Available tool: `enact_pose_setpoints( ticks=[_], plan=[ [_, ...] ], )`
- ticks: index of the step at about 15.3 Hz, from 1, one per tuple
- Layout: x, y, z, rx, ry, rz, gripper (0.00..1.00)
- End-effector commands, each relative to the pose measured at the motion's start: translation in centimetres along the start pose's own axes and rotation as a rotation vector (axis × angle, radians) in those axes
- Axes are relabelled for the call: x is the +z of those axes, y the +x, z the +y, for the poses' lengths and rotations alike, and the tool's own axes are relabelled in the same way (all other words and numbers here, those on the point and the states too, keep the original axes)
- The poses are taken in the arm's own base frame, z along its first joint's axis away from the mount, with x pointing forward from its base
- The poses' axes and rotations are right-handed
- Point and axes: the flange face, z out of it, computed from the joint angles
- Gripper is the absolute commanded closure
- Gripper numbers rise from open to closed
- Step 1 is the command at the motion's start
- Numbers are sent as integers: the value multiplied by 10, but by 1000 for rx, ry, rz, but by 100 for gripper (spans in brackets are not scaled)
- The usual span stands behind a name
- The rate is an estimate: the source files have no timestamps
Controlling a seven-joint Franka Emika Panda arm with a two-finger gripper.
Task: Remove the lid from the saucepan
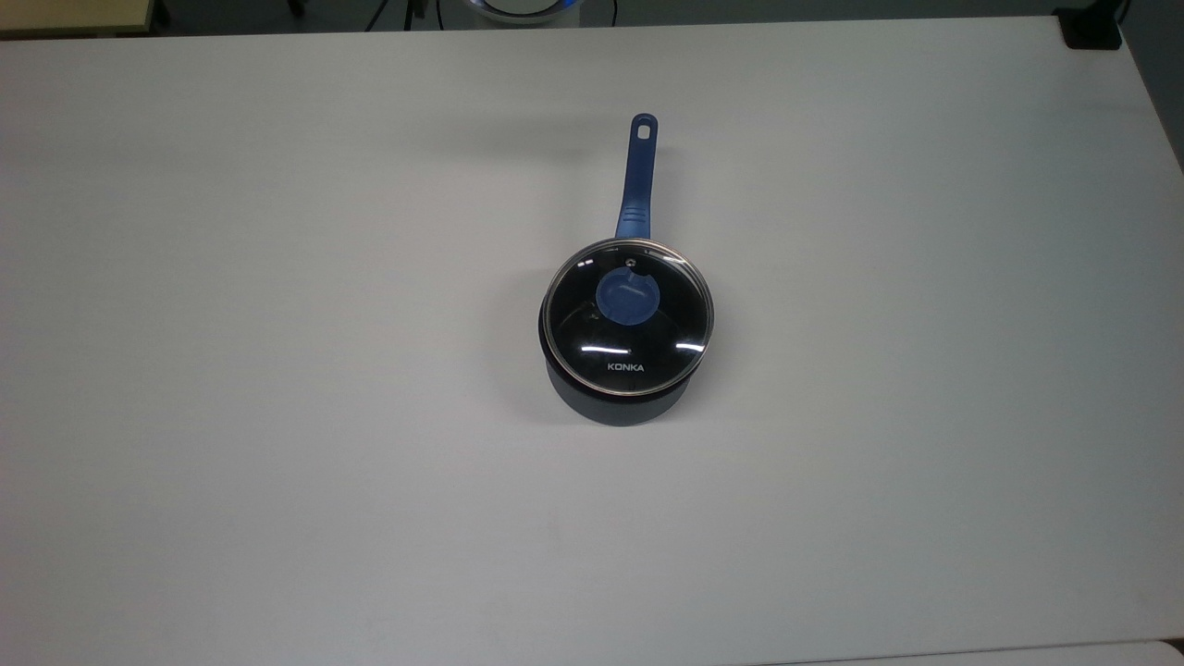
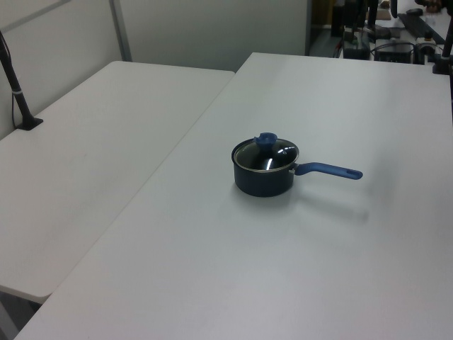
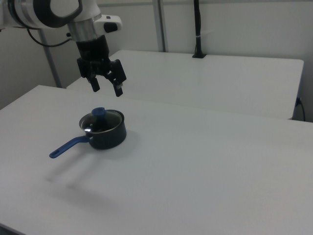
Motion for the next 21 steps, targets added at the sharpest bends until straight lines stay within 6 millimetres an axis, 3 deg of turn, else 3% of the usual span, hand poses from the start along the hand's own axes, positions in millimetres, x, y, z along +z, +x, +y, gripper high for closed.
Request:
enact_pose_setpoints(
  ticks=[1,12,15,18,20,21],
  plan=[
    [-2,-1,-3,-15,2,8,0],
    [-2,0,-1,-26,2,11,0],
    [13,7,-2,-81,-10,-15,0],
    [32,30,-26,18,1,-17,0],
    [49,43,-60,158,13,-11,0],
    [66,58,-97,251,59,18,0]
  ],
)
